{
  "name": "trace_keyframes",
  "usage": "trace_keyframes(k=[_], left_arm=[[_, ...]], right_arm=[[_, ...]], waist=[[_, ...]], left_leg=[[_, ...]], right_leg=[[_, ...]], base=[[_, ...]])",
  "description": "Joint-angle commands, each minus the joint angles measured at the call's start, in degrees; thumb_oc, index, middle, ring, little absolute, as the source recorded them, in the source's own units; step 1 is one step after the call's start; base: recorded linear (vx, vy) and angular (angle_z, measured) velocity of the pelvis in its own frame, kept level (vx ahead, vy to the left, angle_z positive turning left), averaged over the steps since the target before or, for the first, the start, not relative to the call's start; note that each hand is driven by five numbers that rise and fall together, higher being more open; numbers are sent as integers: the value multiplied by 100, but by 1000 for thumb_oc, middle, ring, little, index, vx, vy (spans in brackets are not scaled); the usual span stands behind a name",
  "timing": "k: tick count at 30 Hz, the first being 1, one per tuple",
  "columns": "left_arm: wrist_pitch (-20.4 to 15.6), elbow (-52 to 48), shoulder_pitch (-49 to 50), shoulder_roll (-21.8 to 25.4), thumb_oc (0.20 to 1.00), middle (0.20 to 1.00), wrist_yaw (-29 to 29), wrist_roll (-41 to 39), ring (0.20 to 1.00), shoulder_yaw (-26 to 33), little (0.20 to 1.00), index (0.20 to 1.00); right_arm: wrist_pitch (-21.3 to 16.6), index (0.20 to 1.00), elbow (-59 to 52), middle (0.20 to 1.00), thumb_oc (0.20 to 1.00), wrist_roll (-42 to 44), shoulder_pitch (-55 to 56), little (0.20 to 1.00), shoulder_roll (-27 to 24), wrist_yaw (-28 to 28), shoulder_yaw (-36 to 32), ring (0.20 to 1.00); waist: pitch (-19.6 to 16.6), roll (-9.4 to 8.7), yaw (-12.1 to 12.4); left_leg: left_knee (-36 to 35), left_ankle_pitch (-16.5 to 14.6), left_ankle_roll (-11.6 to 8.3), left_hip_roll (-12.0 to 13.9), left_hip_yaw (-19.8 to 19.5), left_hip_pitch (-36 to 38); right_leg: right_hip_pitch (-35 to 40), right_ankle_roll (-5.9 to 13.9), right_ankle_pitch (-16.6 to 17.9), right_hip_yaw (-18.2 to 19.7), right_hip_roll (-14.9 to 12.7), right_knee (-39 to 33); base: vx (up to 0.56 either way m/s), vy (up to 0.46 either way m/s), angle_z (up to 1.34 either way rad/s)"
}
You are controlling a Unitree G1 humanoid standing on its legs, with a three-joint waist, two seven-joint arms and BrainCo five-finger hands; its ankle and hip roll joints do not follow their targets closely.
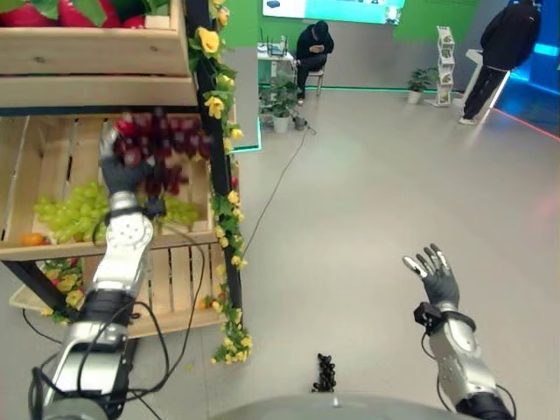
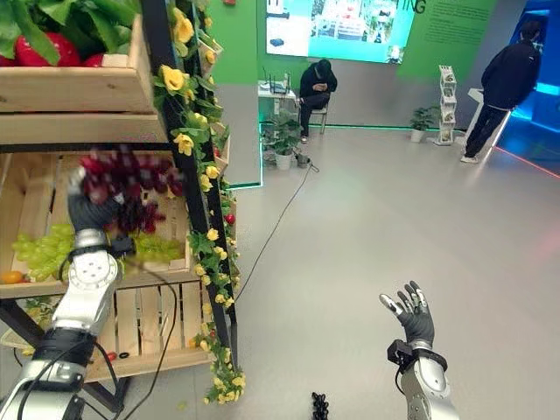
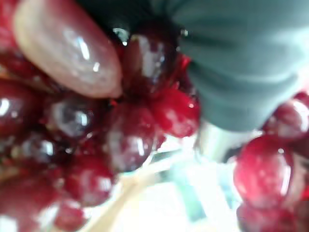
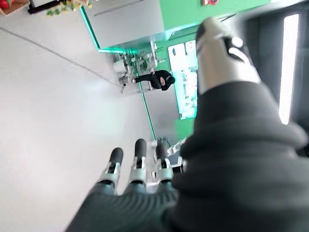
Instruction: Pick up the fruits from the basket on one side to the basket on the other side
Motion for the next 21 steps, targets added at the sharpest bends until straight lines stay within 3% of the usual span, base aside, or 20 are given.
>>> trace_keyframes(k=[1, 11, 21], left_arm=[[-517, -292, -488, -130, 200, 200, 120, -150, 200, 185, 200, 200], [-962, -3066, 387, -857, 200, 200, -49, 40, 200, 626, 200, 200], [-997, -3367, 491, -882, 200, 200, -211, -1, 200, 599, 200, 200]], right_arm=[[-307, 1000, -338, 1000, 1000, -86, -474, 1000, -101, -8, -158, 1000], [-416, 1000, -385, 1000, 1000, -115, -248, 1000, 37, -50, -477, 1000], [-442, 1000, -366, 1000, 1000, -127, -177, 1000, 68, -8, -538, 1000]], waist=[[269, -88, -127], [364, -212, 96], [389, -235, 146]], left_leg=[[461, -860, 9, 144, -74, 277], [531, -891, 54, 100, -278, 116], [582, -911, 69, 72, -348, 59]], right_leg=[[32, 302, -823, -103, -158, 718], [4, 250, -850, -251, -164, 724], [15, 248, -843, -326, -176, 717]], base=[[19, -7, -8], [10, -15, 3], [-2, -7, 5]])
